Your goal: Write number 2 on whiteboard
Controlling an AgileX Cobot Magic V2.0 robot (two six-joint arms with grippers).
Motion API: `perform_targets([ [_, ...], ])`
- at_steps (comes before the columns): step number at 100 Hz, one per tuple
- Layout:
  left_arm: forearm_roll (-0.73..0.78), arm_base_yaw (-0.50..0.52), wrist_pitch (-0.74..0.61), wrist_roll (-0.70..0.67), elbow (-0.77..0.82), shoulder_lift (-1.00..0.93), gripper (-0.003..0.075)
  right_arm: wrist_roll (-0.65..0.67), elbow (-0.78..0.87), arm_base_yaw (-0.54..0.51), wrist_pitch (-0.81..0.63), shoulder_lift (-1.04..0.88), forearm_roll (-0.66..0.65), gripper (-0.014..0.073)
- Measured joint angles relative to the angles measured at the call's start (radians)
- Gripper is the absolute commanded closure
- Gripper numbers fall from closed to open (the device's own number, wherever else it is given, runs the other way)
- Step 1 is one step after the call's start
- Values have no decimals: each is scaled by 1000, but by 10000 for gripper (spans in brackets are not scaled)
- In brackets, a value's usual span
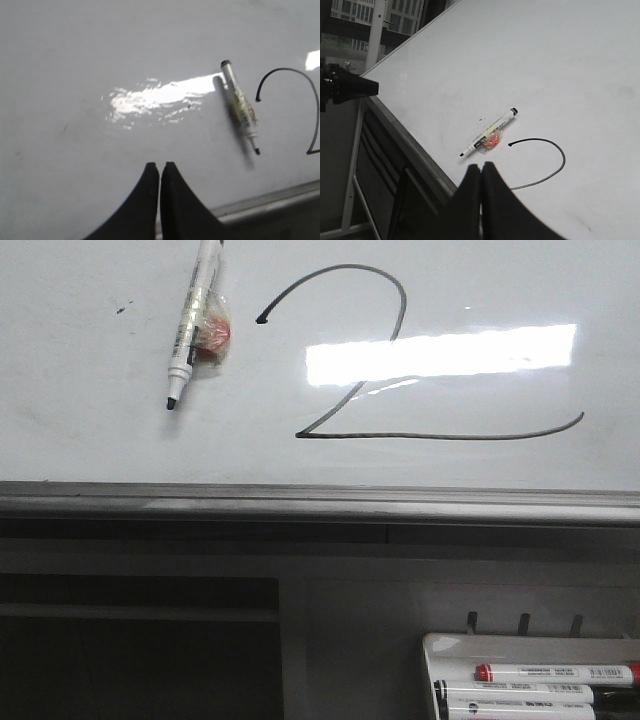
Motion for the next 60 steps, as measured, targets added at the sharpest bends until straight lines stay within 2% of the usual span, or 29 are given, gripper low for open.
perform_targets([
  [10, 37, 47, 97, -70, 2, -47, 741, 0, 0, 0, 0, 0, 0, 672],
  [33, 56, 88, 400, -103, 2, -114, 741, 0, 0, 0, 0, 0, 0, 672],
  [60, 57, 91, 447, -109, 2, -114, 741, 0, 0, 0, 0, 0, 0, 672],
])
